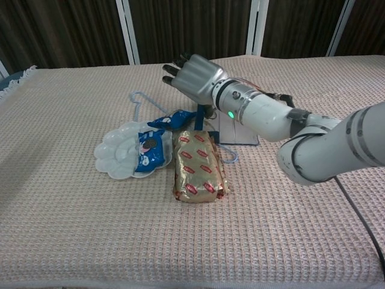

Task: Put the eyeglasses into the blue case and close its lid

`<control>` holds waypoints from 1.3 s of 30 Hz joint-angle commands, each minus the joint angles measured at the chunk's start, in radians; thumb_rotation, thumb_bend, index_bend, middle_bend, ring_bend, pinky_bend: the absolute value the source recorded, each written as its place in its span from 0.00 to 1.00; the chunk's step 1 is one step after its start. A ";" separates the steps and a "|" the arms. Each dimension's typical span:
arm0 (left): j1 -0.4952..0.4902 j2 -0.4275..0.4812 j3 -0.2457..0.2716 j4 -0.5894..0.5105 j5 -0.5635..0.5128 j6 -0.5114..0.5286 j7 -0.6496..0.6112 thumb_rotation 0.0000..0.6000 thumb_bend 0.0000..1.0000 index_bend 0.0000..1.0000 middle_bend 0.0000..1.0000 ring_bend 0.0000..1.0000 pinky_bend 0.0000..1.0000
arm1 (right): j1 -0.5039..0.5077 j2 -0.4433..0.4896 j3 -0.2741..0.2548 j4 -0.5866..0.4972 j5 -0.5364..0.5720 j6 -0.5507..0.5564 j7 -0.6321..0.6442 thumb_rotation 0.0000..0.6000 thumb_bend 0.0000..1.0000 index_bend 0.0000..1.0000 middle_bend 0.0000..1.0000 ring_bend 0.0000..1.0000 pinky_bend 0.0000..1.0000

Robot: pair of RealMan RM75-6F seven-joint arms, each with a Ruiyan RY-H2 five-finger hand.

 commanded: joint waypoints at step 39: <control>-0.024 -0.038 -0.009 -0.012 -0.040 -0.051 0.100 1.00 0.44 0.00 0.00 0.00 0.12 | -0.367 0.244 -0.318 -0.008 -0.292 0.280 0.665 1.00 0.37 0.56 0.07 0.00 0.00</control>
